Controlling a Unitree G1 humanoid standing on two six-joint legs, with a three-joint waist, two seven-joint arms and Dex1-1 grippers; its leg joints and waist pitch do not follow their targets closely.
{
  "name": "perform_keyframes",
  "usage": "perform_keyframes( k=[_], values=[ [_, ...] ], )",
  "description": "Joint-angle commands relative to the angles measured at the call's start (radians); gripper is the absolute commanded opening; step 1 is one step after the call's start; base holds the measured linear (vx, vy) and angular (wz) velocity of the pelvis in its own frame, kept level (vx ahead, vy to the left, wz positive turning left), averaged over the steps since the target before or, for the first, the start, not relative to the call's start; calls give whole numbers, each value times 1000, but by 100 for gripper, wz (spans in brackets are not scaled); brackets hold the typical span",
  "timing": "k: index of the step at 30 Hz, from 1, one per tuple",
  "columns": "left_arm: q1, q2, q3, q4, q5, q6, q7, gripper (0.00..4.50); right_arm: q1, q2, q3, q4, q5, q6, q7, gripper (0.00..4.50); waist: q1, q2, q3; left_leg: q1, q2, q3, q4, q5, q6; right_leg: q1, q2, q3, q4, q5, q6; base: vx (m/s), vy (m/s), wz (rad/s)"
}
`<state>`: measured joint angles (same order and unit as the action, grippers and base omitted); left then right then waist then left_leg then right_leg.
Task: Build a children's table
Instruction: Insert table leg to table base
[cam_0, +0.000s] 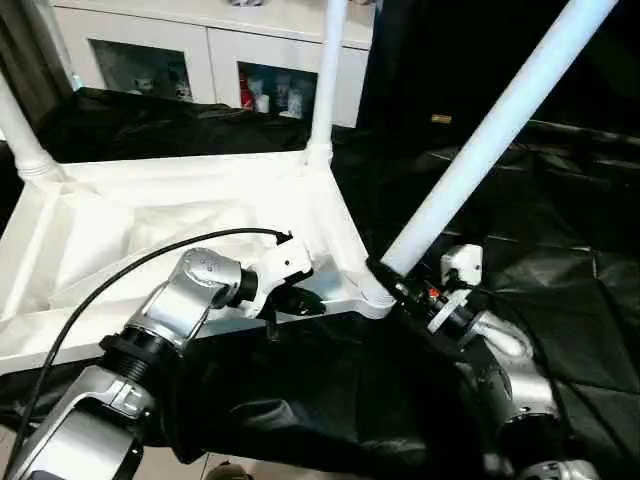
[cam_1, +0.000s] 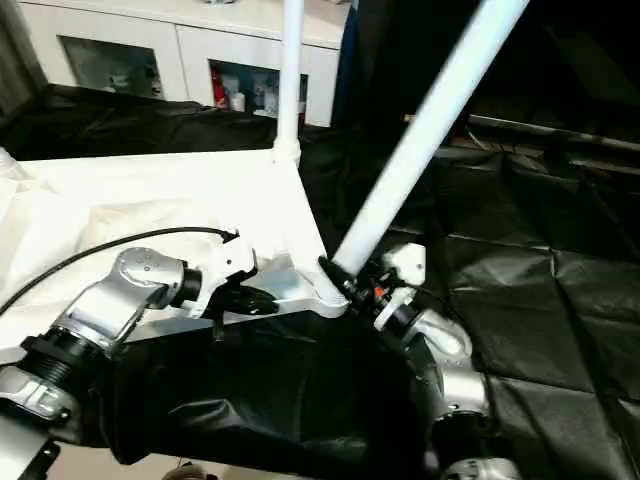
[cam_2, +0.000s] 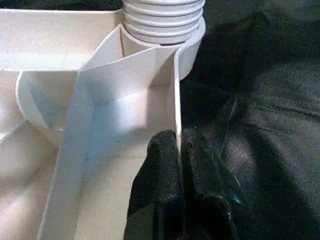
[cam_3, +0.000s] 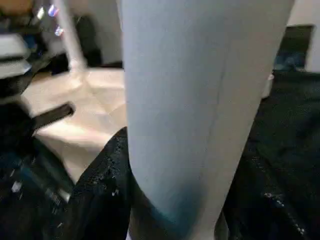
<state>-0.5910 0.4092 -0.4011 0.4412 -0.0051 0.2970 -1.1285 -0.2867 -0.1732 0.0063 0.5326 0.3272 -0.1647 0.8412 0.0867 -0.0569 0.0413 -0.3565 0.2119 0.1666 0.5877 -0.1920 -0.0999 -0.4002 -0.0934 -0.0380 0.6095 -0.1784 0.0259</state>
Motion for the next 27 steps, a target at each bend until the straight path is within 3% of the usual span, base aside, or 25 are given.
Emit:
perform_keyframes(
  k=[1, 5, 10, 20, 23, 27],
  values=[
    [-12, 26, -20, 15, 46, 3, -3, 0, 32, -41, 7, 70, -64, 61, 1, 191, -10, 20, -44, 5, 13, 1, -94, -393, -16, 23, -33, 26, -92, -393, -173, 0, 0, 0],
    [-17, 26, -27, 25, 56, 0, -3, 0, -7, -60, 36, 63, -66, 103, 39, 191, -13, 13, -43, 7, 13, 0, -95, -410, -15, 20, -33, 24, -97, -437, -162, 0, 0, 0],
    [-25, 32, -47, 31, 68, -5, -20, 0, -59, -84, 84, 89, -75, 171, 113, 191, -15, 14, -42, 7, 14, -2, -95, -418, -16, 17, -35, 25, -100, -468, -153, 0, 0, 0],
    [-42, 51, -86, 39, 79, -12, -88, 0, -153, -114, 123, 193, -103, 185, 217, 191, -30, 12, -43, 6, 14, -3, -94, -433, -17, 14, -36, 23, -103, -489, -161, 0, 0, 0],
    [-46, 60, -97, 40, 75, -23, -127, 0, -181, -128, 143, 233, -121, 178, 269, 191, -34, 10, -42, 3, 15, -5, -95, -433, -16, 15, -36, 22, -100, -486, -165, 0, 0, 0],
    [-62, 50, -92, 72, 74, -50, -127, 0, -212, -141, 162, 290, -139, 161, 339, 191, -34, 10, -47, 4, 17, -1, -94, -403, -14, 18, -34, 24, -93, -400, -195, 0, 0, 0]
  ],
)
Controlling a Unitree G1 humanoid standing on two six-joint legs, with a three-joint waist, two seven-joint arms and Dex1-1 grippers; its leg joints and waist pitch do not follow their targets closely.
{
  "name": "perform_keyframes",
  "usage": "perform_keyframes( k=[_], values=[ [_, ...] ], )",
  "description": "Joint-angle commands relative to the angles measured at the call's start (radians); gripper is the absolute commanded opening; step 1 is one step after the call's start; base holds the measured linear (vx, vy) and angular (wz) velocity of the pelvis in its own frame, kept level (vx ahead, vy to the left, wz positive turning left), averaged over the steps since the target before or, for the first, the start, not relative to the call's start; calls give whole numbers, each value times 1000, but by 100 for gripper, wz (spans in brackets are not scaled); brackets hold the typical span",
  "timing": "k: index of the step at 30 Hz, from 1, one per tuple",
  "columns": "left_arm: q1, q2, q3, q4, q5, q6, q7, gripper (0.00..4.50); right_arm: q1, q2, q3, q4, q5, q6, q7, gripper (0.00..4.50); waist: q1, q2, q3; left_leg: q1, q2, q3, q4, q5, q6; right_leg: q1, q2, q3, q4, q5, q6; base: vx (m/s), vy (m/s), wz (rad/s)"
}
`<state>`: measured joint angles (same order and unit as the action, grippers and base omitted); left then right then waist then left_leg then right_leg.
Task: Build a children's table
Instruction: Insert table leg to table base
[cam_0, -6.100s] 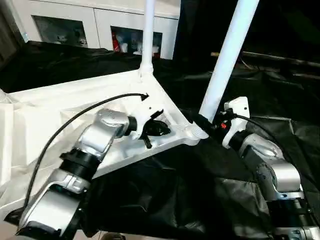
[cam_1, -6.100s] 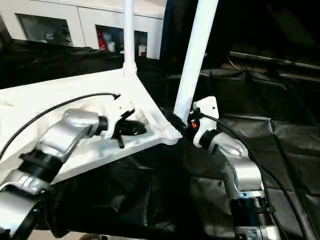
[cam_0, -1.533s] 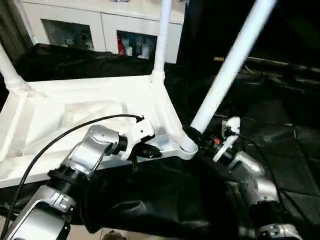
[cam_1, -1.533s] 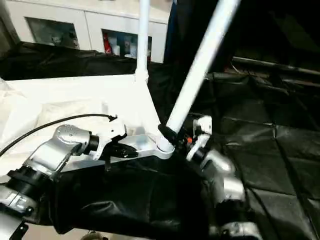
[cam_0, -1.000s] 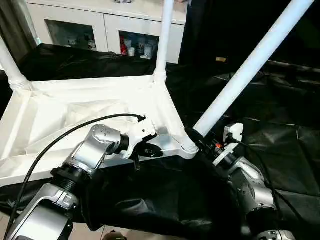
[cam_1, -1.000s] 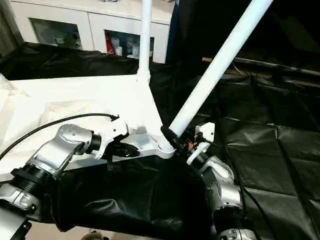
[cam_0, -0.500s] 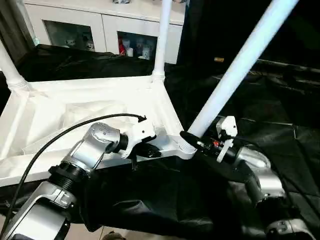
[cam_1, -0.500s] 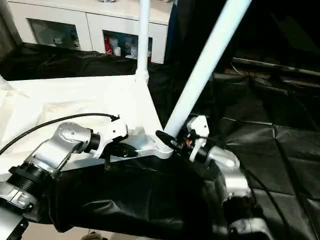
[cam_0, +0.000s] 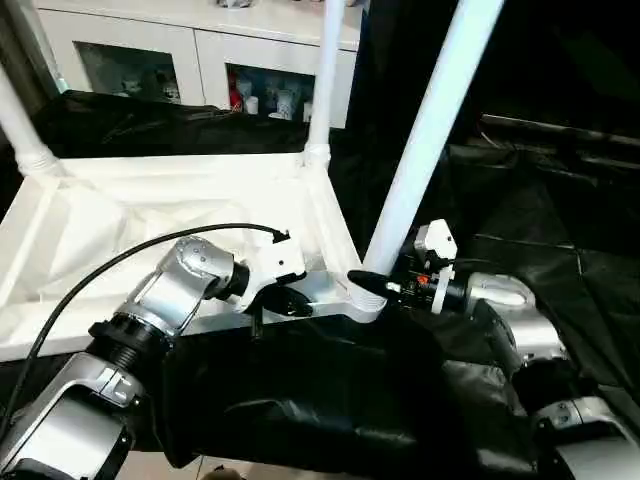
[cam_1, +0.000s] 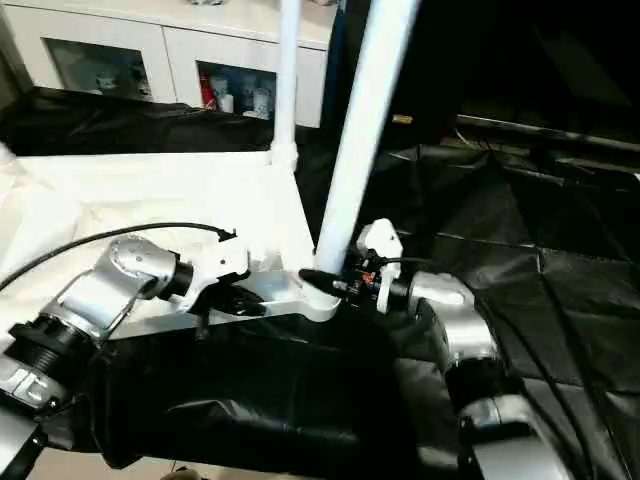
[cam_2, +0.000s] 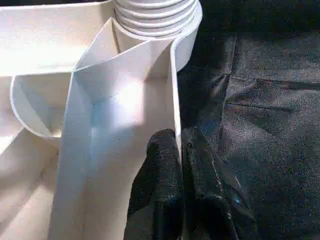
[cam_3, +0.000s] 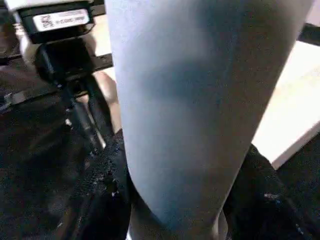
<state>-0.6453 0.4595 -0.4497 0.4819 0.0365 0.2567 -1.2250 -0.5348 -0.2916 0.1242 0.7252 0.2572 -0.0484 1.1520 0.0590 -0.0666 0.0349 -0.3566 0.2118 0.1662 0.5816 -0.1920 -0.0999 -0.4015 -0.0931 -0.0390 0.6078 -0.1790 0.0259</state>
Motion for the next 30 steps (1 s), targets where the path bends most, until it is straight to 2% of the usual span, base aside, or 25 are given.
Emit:
perform_keyframes(
  k=[1, 2, 3, 8, 10, 12, 13, 14, 15, 16, 17, 18, 19, 20, 21, 22, 23, 24, 25, 26, 27, 28, 29, 30],
  values=[
    [-10, 0, -43, 32, 32, -11, -30, 0, 35, -25, 47, 98, -70, 44, 33, 191, -8, 8, -40, 3, 17, 2, -87, -398, -10, 20, -32, 24, -90, -386, -202, 0, 0, 0],
    [-13, -1, -42, 35, 32, -13, -30, 0, 36, -29, 52, 103, -76, 38, 38, 191, -5, 14, -40, 4, 17, 2, -88, -394, -10, 20, -34, 26, -88, -381, -207, 0, 0, 0],
    [-14, 0, -42, 35, 32, -13, -32, 0, 35, -30, 53, 106, -77, 37, 42, 191, -5, 15, -38, 5, 17, 2, -88, -398, -9, 19, -34, 25, -89, -387, -206, 0, 0, 0],
    [-18, -2, -34, 44, 31, -16, -35, 0, 29, -25, 53, 128, -80, 24, 41, 191, -5, 14, -37, 7, 17, 0, -89, -427, -14, 16, -37, 25, -97, -449, -187, 0, 0, 0],
    [-35, -31, -1, 73, 25, 23, 23, 0, 5, 2, 22, 177, -92, 26, -76, 191, -7, 14, -36, 9, 16, 0, -89, -438, -18, 12, -36, 25, -99, -473, -181, 0, 0, 0],
    [-37, -34, 3, 75, 25, 30, 31, 0, 3, 6, 18, 184, -97, 19, -100, 191, -8, 14, -33, 9, 15, -3, -91, -456, -25, 11, -37, 23, -102, -510, -171, 0, 0, 0],
    [-56, -59, 23, 101, 29, 65, 91, 0, -5, 30, -2, 216, -124, 3, -247, 191, -10, 11, -31, 12, 14, -6, -89, -483, -28, 7, -39, 21, -110, -584, -144, 0, 0, 0],
    [-63, -68, 29, 112, 30, 75, 109, 0, -8, 37, -7, 226, -133, 2, -297, 191, -14, 11, -28, 15, 11, -9, -88, -500, -36, 1, -41, 17, -117, -650, -121, 0, 0, 0],
    [-73, -80, 38, 125, 30, 91, 136, 0, -9, 49, -14, 236, -143, 3, -367, 191, -16, 6, -26, 16, 9, -12, -87, -513, -37, -1, -40, 12, -124, -692, -103, -50, -6, -3],
    [-78, -86, 42, 131, 31, 98, 148, 0, -9, 55, -17, 240, -147, 3, -399, 191, -22, 10, -25, 21, 5, -19, -83, -543, -44, -4, -42, 1, -137, -763, -70, -77, 8, -6],
    [-87, -99, 48, 144, 32, 110, 174, 0, -9, 68, -24, 243, -149, 12, -448, 191, -33, 15, -23, 27, 5, -27, -86, -585, -44, -2, -42, -17, -150, -779, -56, -77, 8, -6],
    [-93, -106, 53, 152, 34, 117, 190, 0, -9, 76, -29, 245, -148, 18, -474, 191, -37, 19, -26, 27, 6, -33, -90, -601, -43, 6, -41, -25, -151, -758, -58, -75, 32, -9],
    [-105, -121, 59, 170, 38, 130, 222, 0, -14, 95, -39, 250, -143, 37, -522, 191, -47, 20, -28, 14, 9, -40, -102, -611, -36, 28, -43, -38, -152, -700, -64, 0, 0, 0],
    [-128, -150, 71, 208, 46, 156, 281, 0, -31, 133, -60, 273, -131, 64, -619, 191, -45, 27, -29, 9, 12, -42, -109, -602, -37, 36, -44, -35, -143, -659, -76, 0, 0, 0],
    [-139, -164, 77, 227, 50, 166, 307, 0, -43, 151, -69, 289, -126, 73, -670, 191, -49, 33, -25, 23, 12, -40, -112, -627, -42, 22, -43, -38, -155, -635, -94, 0, 0, 0],
    [-139, -164, 77, 227, 50, 166, 307, 0, -43, 151, -69, 289, -126, 73, -670, 191, -55, 34, -22, 33, 12, -44, -112, -669, -44, 21, -40, -56, -167, -633, -92, -70, 30, -3],
    [-167, -204, 81, 285, 68, 178, 387, 0, -91, 211, -105, 354, -103, 98, -829, 191, -64, 44, -17, 37, 14, -44, -120, -723, -38, 28, -31, -81, -178, -616, -81, -70, 30, -3],
    [-173, -216, 84, 300, 72, 180, 411, 0, -104, 228, -117, 371, -95, 104, -871, 191, -69, 47, -14, 37, 18, -46, -128, -751, -37, 35, -28, -94, -173, -596, -79, -68, 29, -3],
    [-190, -252, 92, 337, 82, 191, 474, 0, -141, 273, -153, 415, -67, 121, -970, 191, -58, 69, -6, -8, 45, -41, -191, -840, -39, 90, -8, -104, -88, -465, -100, -114, 13, 2],
    [-197, -274, 99, 354, 84, 195, 512, 0, -161, 299, -180, 438, -44, 128, -1022, 191, -30, 75, 7, -88, 71, -19, -266, -921, -42, 151, 4, -99, 69, -347, -108, -114, 13, 2],
    [-197, -274, 99, 354, 84, 195, 512, 0, -161, 299, -180, 438, -44, 128, -1022, 191, 86, 81, -5, -101, 39, 92, -258, -892, -27, 127, 35, -93, 130, -238, -87, -101, -27, 24],
    [-204, -299, 107, 369, 84, 200, 551, 0, -179, 322, -196, 455, -32, 132, -1064, 191, 40, 33, -21, -50, 35, 88, -228, -741, -8, 119, 9, -23, 117, -374, -69, 83, -165, 21],
    [-207, -321, 112, 375, 84, 205, 585, 0, -193, 342, -205, 468, -27, 133, -1095, 191, 33, -78, -24, 117, 3, 33, 63, -334, -32, -83, -93, 22, -164, -1096, 53, 83, -165, 21],
    [-206, -328, 113, 375, 83, 208, 594, 0, -197, 348, -205, 472, -28, 133, -1103, 191, 47, -46, -31, -40, -7, -24, 56, -98, 55, 63, -164, 117, -139, -1089, 2, 173, -152, -31]
  ],
)
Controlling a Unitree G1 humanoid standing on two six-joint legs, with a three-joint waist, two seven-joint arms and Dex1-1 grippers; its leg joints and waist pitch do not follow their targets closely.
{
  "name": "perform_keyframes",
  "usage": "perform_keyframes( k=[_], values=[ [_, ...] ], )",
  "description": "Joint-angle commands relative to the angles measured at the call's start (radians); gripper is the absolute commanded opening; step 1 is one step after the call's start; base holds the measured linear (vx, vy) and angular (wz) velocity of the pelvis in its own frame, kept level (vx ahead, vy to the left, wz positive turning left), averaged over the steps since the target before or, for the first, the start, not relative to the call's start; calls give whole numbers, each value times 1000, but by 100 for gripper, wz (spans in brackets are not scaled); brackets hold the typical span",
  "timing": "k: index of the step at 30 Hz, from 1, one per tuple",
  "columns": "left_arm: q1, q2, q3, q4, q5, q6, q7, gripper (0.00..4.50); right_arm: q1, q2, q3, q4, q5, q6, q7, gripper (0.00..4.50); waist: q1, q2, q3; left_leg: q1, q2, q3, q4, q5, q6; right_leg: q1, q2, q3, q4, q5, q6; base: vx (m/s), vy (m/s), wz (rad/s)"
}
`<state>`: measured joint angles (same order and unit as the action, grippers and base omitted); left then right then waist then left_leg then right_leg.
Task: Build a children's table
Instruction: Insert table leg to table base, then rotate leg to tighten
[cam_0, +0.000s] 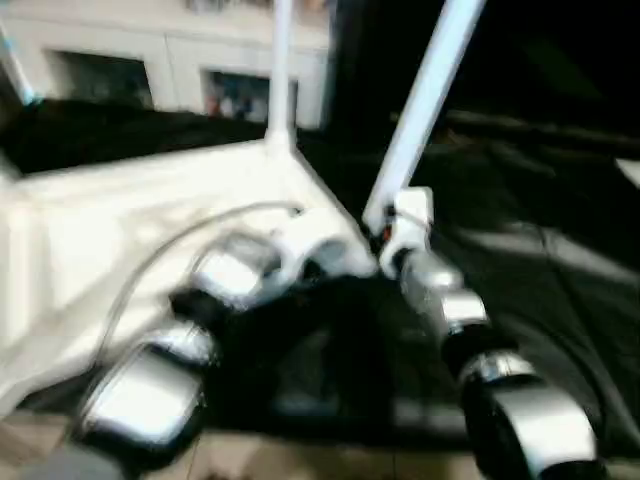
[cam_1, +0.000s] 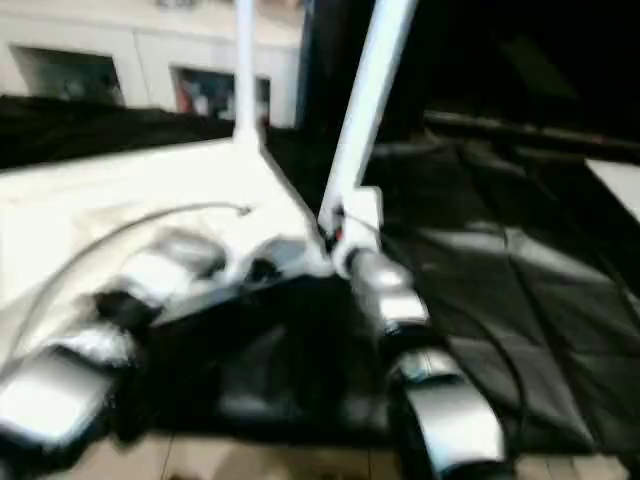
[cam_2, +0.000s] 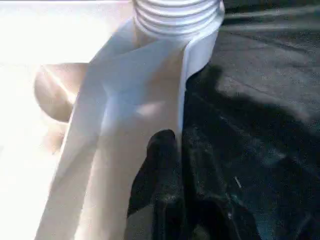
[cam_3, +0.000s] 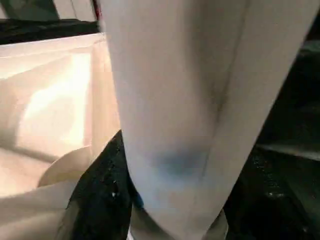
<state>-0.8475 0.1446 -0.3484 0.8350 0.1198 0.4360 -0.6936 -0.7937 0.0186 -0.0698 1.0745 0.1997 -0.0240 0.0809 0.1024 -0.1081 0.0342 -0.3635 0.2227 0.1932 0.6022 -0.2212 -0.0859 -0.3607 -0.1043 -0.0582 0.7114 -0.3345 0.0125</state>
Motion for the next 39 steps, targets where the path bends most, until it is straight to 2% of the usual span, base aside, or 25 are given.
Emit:
perform_keyframes(
  k=[1, 2, 3, 4, 5, 6, 7, 9, 11, 14, 17, 18, 24, 27, 29, 31, 32, 33, 35, 37, 39],
  values=[
    [-6, -29, 13, 25, 2, 35, 81, 0, 49, 52, -11, 131, 23, 112, -48, 191, 24, 32, -46, -55, 6, -67, -47, 53, -7, 52, -108, 78, -170, -477, -30, 99, -15, -32],
    [-7, -36, 12, 27, 4, 38, 89, 0, 43, 59, -11, 135, 18, 114, -56, 191, 25, 44, -57, -3, 18, -59, -69, 112, -36, 23, -62, 49, -143, -190, -59, 99, -15, -32],
    [-4, -41, 8, 25, 8, 43, 96, 0, 33, 68, 2, 139, 0, 121, -57, 191, 1, 59, -49, 46, 25, -57, -81, 76, -42, -15, -19, 34, -119, 155, -124, 0, 0, 0],
    [-4, -41, 7, 28, 15, 43, 101, 0, 27, 73, 2, 146, -7, 121, -60, 191, -10, 51, -50, 15, 11, -50, -86, 46, -61, 20, -15, 35, -113, 303, -174, 0, 0, 0],
    [-4, -41, 7, 28, 15, 43, 101, 0, 27, 73, 2, 146, -7, 121, -60, 191, -6, 59, -47, 13, 6, -45, -93, 0, -67, 24, -17, 34, -121, 292, -183, 0, 0, 0],
    [-5, -41, 12, 39, 22, 43, 113, 0, 20, 80, -7, 159, -17, 119, -74, 191, -10, 55, -46, 20, 8, -41, -100, -100, -69, 26, -26, 36, -136, 205, -188, 0, 0, 0],
    [-6, -39, 14, 45, 26, 42, 119, 0, 19, 81, -8, 163, -23, 118, -77, 191, -10, 54, -44, 19, 8, -40, -109, -163, -66, 30, -30, 38, -150, 93, -179, 0, 0, 0],
    [-5, -38, 17, 48, 29, 40, 122, 0, 17, 82, -11, 168, -27, 117, -81, 191, -9, 51, -44, 22, 11, -40, -115, -198, -59, 26, -35, 42, -163, -9, -160, 0, 0, 0],
    [-5, -32, 20, 50, 32, 38, 123, 0, 16, 84, -13, 175, -30, 115, -88, 191, -10, 52, -43, 19, 13, -40, -118, -199, -57, 23, -37, 44, -168, -30, -151, 0, 0, 0],
    [-7, -27, 23, 49, 30, 41, 121, 0, 13, 89, -22, 182, -32, 114, -91, 191, -9, 55, -42, 19, 13, -37, -118, -183, -55, 20, -38, 46, -167, 6, -152, 0, 0, 0],
    [-8, -28, 21, 52, 30, 33, 108, 0, 9, 91, -30, 185, -36, 119, -88, 191, -10, 54, -41, 19, 13, -36, -120, -201, -56, 19, -39, 46, -172, -25, -147, 0, 0, 0],
    [-7, -27, 20, 51, 30, 29, 102, 0, 7, 91, -32, 187, -39, 127, -85, 191, -9, 57, -42, 20, 14, -37, -120, -199, -56, 18, -39, 46, -173, -26, -147, 0, 0, 0],
    [11, -13, -3, 20, 27, -2, 24, 0, -4, 88, -22, 193, -55, 156, -11, 191, -12, 54, -42, 17, 13, -36, -122, -186, -52, 20, -39, 46, -174, -13, -151, 0, 0, 0],
    [32, 8, -20, -28, 13, -34, -60, 0, -12, 69, 13, 189, -79, 173, 84, 191, -17, 54, -45, 13, 14, -35, -119, -140, -41, 25, -38, 45, -166, 60, -167, 0, 0, 0],
    [54, 44, -40, -76, 6, -59, -139, 0, -10, 30, 58, 180, -114, 177, 213, 191, -20, 52, -46, 8, 13, -35, -117, -106, -33, 33, -37, 42, -160, 114, -177, 0, 0, 0],
    [77, 85, -57, -122, -3, -91, -218, 0, -3, -18, 96, 163, -141, 168, 357, 191, -27, 53, -48, 7, 12, -33, -111, -78, -9, 36, -37, 42, -157, 181, -199, 0, 0, 0],
    [83, 95, -61, -133, -7, -106, -239, 0, -1, -30, 104, 158, -147, 162, 393, 191, -28, 53, -48, 7, 14, -33, -110, -77, -2, 37, -38, 42, -157, 190, -206, 0, 0, 0],
    [109, 136, -71, -186, -27, -118, -319, 0, 12, -77, 145, 131, -164, 139, 549, 191, -33, 56, -47, 10, 14, -31, -109, -72, 4, 34, -36, 43, -155, 204, -219, 0, 0, 0],
    [119, 151, -75, -206, -35, -127, -351, 0, 18, -96, 164, 119, -173, 127, 610, 191, -35, 55, -46, 9, 16, -31, -108, -79, 25, 37, -37, 42, -155, 208, -235, 0, 0, 0],
    [141, 191, -79, -249, -42, -136, -405, 0, 40, -147, 202, 85, -190, 97, 746, 191, -36, 56, -45, 16, 20, -29, -110, -97, 26, 32, -37, 41, -156, 179, -255, 0, 0, 0],
    [154, 209, -76, -271, -46, -159, -429, 0, 50, -172, 212, 66, -194, 89, 813, 191, -37, 53, -45, 15, 23, -27, -109, -108, 33, 33, -39, 43, -157, 164, -262, 0, 0, 0]
  ],
)
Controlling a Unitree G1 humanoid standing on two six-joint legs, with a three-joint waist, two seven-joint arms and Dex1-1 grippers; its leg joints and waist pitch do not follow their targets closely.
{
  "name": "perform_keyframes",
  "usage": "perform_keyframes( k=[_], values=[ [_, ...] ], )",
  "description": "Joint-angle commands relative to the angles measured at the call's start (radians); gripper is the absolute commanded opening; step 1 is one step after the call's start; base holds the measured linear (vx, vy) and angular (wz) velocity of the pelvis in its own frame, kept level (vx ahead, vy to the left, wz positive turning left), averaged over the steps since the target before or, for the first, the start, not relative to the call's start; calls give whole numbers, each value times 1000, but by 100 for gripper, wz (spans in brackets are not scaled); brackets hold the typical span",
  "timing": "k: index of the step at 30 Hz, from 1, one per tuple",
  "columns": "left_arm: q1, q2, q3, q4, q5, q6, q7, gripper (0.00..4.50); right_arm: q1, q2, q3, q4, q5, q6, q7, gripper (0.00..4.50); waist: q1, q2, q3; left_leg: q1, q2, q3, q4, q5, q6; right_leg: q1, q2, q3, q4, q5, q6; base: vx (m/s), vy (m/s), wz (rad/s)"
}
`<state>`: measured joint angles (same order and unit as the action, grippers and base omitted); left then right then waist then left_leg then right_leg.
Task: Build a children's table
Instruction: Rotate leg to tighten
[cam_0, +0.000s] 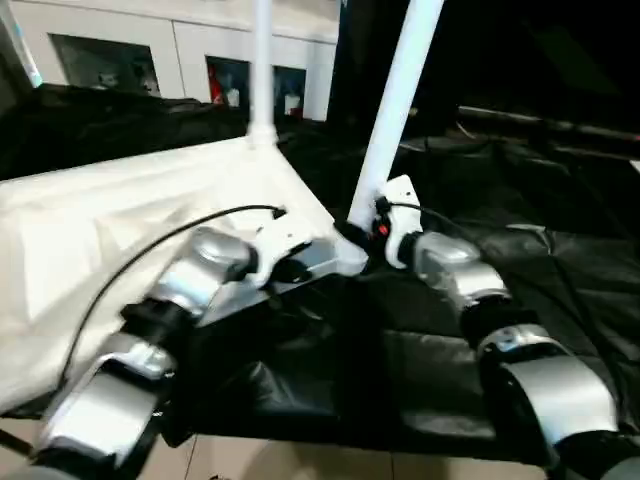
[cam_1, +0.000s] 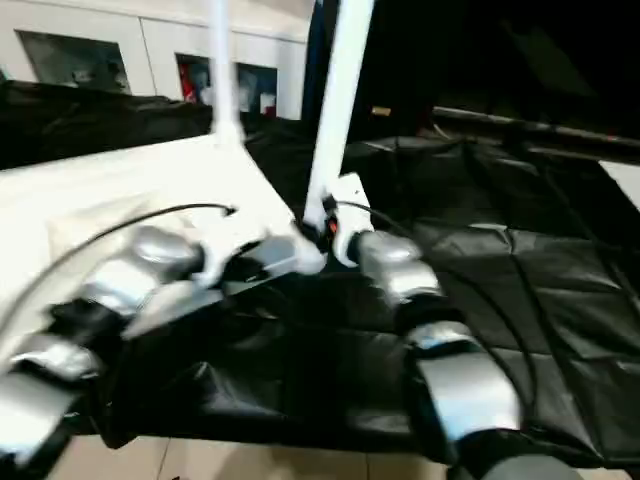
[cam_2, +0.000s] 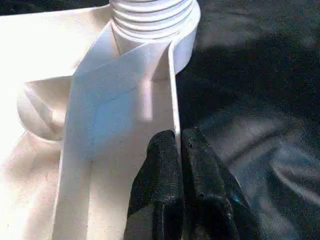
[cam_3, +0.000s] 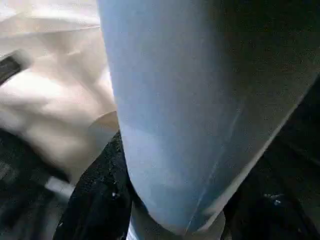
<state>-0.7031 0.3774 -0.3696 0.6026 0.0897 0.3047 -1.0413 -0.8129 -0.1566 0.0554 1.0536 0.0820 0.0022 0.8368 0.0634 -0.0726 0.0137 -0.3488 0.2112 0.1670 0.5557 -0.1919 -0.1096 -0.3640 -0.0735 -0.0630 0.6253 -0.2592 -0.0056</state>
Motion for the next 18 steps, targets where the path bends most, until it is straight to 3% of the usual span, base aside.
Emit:
perform_keyframes(
  k=[1, 3, 4, 7, 9, 14, 18],
  values=[
    [24, -9, -48, -60, -27, -42, -101, 0, 82, -14, 90, 70, -70, 50, 110, 191, 3, 17, -24, 3, 34, 1, -62, -133, 58, 34, -69, 48, -69, 91, -250, 0, 0, 0],
    [59, 28, -37, -117, -56, -69, -151, 0, 108, -55, 89, 35, -40, 49, 253, 191, 5, 10, -24, -3, 35, 2, -59, -122, 74, 39, -73, 48, -67, 100, -254, 0, 0, 0],
    [59, 28, -37, -117, -56, -69, -151, 0, 108, -55, 89, 35, -40, 49, 253, 191, 7, 13, -28, 3, 35, 3, -56, -99, 83, 37, -70, 48, -64, 131, -258, 0, 0, 0],
    [97, 82, -34, -171, -88, -79, -235, 0, 139, -94, 91, 8, -28, 50, 360, 191, 10, 9, -29, 4, 32, 7, -49, -20, 114, 37, -63, 45, -51, 246, -283, 0, 0, 0],
    [107, 101, -41, -182, -89, -85, -263, 0, 145, -102, 96, 16, -36, 41, 375, 191, 14, 9, -30, 6, 33, 8, -47, -21, 118, 36, -65, 44, -50, 244, -290, 0, 0, 0],
    [132, 132, -44, -207, -87, -89, -302, 0, 171, -114, 102, 5, -45, 26, 419, 191, 18, 12, -25, 9, 36, 9, -53, -86, 80, 33, -67, 45, -57, 143, -276, 0, 0, 0],
    [127, 131, -43, -196, -85, -94, -289, 0, 178, -109, 100, -9, -38, 23, 412, 191, 20, 12, -26, 11, 35, 8, -55, -94, 60, 32, -66, 46, -58, 129, -267, 0, 0, 0]
  ],
)
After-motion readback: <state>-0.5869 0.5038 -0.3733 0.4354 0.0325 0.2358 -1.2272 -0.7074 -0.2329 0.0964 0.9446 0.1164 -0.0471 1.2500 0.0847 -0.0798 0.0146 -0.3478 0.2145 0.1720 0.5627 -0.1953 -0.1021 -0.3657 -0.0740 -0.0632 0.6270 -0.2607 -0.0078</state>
